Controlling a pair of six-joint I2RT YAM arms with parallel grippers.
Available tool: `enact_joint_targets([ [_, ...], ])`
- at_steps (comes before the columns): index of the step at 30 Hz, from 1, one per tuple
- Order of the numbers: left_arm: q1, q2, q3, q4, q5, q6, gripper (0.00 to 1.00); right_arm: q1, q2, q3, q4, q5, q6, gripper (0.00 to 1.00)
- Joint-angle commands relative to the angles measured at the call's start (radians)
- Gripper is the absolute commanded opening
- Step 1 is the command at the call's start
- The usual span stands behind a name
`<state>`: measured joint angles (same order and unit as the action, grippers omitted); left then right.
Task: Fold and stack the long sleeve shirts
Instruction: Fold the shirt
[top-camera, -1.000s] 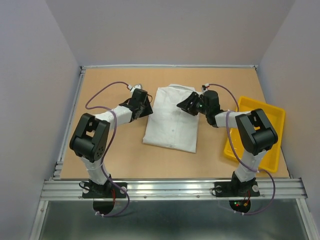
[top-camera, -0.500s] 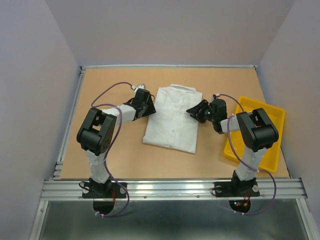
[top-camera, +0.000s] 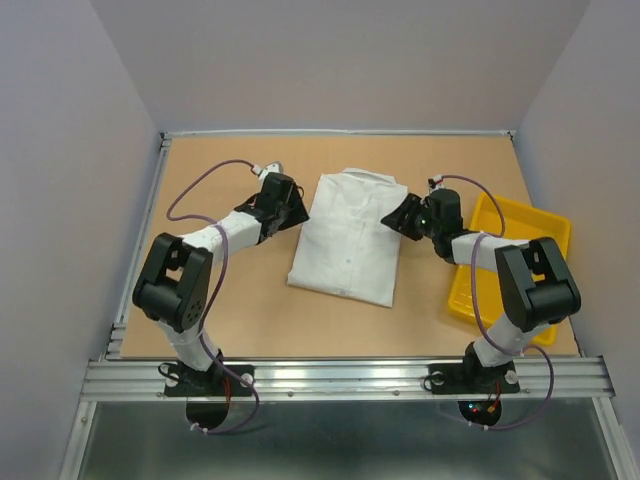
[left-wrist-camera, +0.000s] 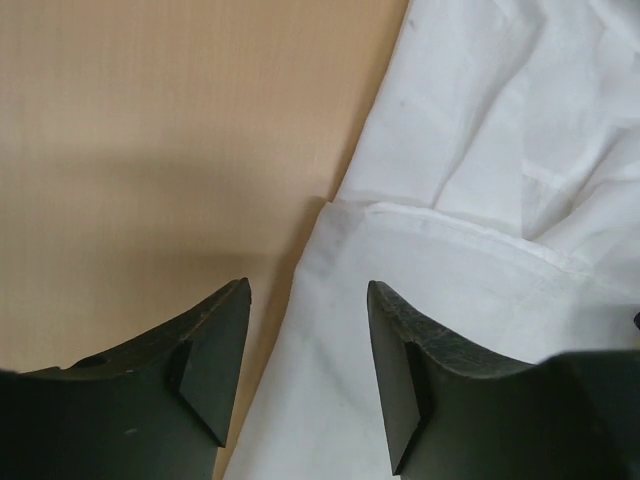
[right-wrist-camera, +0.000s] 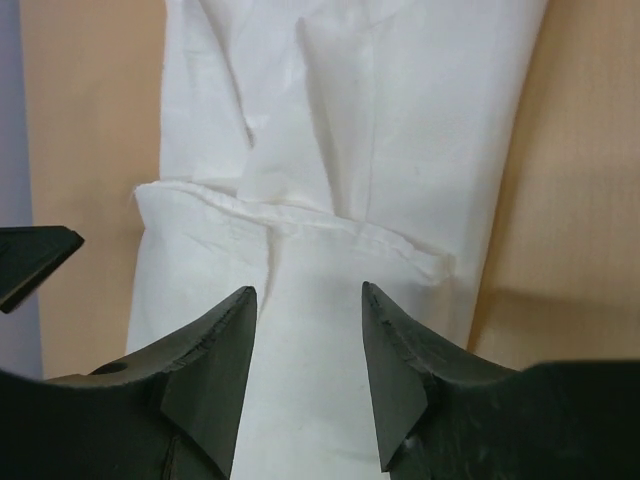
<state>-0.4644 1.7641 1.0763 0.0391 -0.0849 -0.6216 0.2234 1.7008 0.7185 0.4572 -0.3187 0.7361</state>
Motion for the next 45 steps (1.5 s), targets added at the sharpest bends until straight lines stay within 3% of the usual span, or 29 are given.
enact_joint_targets([
  [1, -0.029, -0.196, -0.045, -0.038, -0.047, -0.029, 0.63, 0.037, -0.156, 0.094, -0.242, 0.010, -0.208, 0.52],
  [7, -0.135, -0.317, -0.206, -0.001, 0.040, -0.130, 0.60, 0.111, -0.302, -0.011, -0.263, -0.054, -0.121, 0.50],
  [12, -0.146, -0.336, -0.369, 0.122, 0.062, -0.225, 0.53, 0.186, -0.305, -0.207, 0.072, -0.115, 0.134, 0.48],
  [18, -0.145, -0.296, -0.478, 0.171, 0.070, -0.346, 0.49, 0.234, -0.230, -0.312, 0.146, 0.004, 0.180, 0.48],
  [26, -0.118, -0.362, -0.598, 0.191, 0.013, -0.469, 0.47, 0.212, -0.070, -0.154, 0.040, 0.056, 0.004, 0.47],
  [30, -0.115, -0.370, -0.506, 0.182, 0.007, -0.405, 0.54, 0.174, -0.012, -0.003, -0.053, 0.049, -0.073, 0.48],
  [34, -0.115, -0.416, -0.454, 0.183, 0.022, -0.360, 0.61, 0.174, -0.073, 0.076, -0.117, -0.009, -0.066, 0.50],
  [40, -0.148, -0.523, -0.515, 0.364, 0.080, -0.357, 0.63, 0.223, -0.138, -0.020, 0.135, -0.114, 0.143, 0.62],
  [45, -0.175, -0.464, -0.536, 0.419, 0.132, -0.365, 0.49, 0.338, -0.038, -0.034, 0.322, -0.120, 0.216, 0.72],
])
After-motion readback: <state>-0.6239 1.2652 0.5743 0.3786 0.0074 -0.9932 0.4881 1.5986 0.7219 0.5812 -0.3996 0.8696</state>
